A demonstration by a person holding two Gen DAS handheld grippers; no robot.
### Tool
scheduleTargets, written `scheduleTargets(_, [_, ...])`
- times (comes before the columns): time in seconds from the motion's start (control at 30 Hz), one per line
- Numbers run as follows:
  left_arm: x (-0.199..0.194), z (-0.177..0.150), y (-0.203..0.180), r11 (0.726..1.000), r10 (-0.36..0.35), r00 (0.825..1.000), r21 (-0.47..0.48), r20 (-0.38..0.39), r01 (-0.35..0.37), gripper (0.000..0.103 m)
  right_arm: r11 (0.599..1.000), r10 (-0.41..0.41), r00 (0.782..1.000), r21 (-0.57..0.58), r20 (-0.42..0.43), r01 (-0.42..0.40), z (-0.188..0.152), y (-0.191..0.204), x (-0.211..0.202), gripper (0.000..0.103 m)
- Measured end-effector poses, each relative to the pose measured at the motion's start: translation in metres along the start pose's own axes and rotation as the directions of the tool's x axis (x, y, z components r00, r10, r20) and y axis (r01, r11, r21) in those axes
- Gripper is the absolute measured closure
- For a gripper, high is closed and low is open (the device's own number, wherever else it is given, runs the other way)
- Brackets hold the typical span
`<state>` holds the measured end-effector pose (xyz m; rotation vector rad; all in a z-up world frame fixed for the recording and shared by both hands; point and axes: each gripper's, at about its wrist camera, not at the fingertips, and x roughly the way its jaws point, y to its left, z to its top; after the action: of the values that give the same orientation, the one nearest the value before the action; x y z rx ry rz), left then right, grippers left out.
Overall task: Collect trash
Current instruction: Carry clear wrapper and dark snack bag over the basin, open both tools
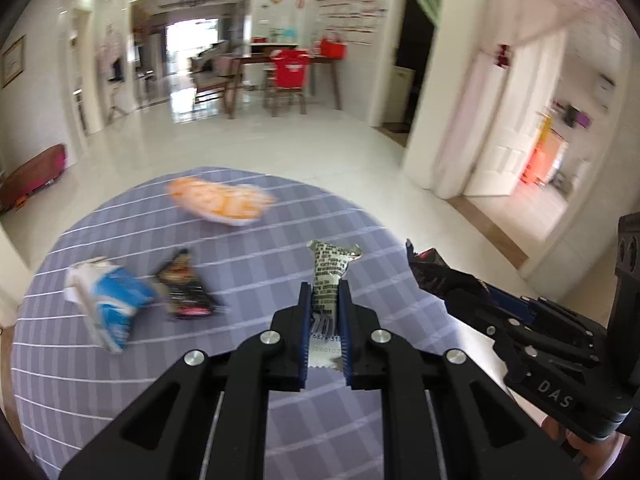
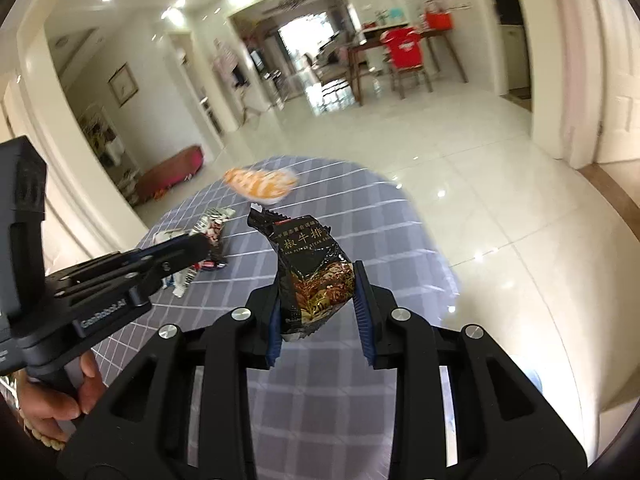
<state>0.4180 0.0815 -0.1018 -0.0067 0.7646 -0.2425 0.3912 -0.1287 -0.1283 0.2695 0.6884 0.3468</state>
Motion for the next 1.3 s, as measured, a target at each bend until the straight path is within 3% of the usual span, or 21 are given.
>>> scheduleTargets(0.27, [0.023, -0.016, -0.117, 0.979, -0.148, 0.986, 0.129, -0.08, 0.157, 0.09, 0.984, -0.112, 0.991, 0.145, 0.077, 0.1, -0.034, -0.086, -0.082, 0.073])
scheduleTargets(0.47, [0.047, -0.031, -0.194, 0.942, -0.215, 0.964, 0.228, -0.155, 0.247, 0.09, 0.943, -0.237, 0.965, 0.265, 0.115, 0.201, -0.061, -0.14, -0.127, 0.073])
scheduleTargets(0.53, [0.059, -0.037, -0.214, 0.93, -0.22, 0.958, 0.256, -0.185, 0.263, 0.086, 0.921, -0.283, 0.952, 0.309, 0.117, 0.236, -0.073, -0.156, -0.137, 0.073])
scheduleTargets(0.57, [0.065, -0.039, -0.224, 0.925, -0.224, 0.952, 0.263, -0.209, 0.275, 0.075, 0.908, -0.3, 0.947, 0.339, 0.114, 0.247, -0.08, -0.166, -0.142, 0.073])
scheduleTargets(0.6, [0.067, -0.042, -0.228, 0.924, -0.224, 0.95, 0.264, -0.216, 0.278, 0.056, 0.902, -0.307, 0.945, 0.352, 0.112, 0.251, -0.084, -0.171, -0.143, 0.073])
scheduleTargets(0.67, [0.074, -0.046, -0.239, 0.928, -0.213, 0.953, 0.26, -0.215, 0.266, 0.033, 0.885, -0.325, 0.941, 0.383, 0.098, 0.266, -0.094, -0.184, -0.147, 0.073])
scheduleTargets(1.0, [0.086, -0.058, -0.252, 0.935, -0.164, 0.953, 0.268, -0.254, 0.233, 0.033, 0.881, -0.299, 0.952, 0.401, 0.061, 0.251, -0.107, -0.198, -0.137, 0.073])
scheduleTargets(1.3, [0.086, -0.053, -0.237, 0.948, -0.149, 0.956, 0.239, -0.252, 0.21, 0.033, 0.891, -0.276, 0.959, 0.391, 0.063, 0.231, -0.102, -0.202, -0.128, 0.073])
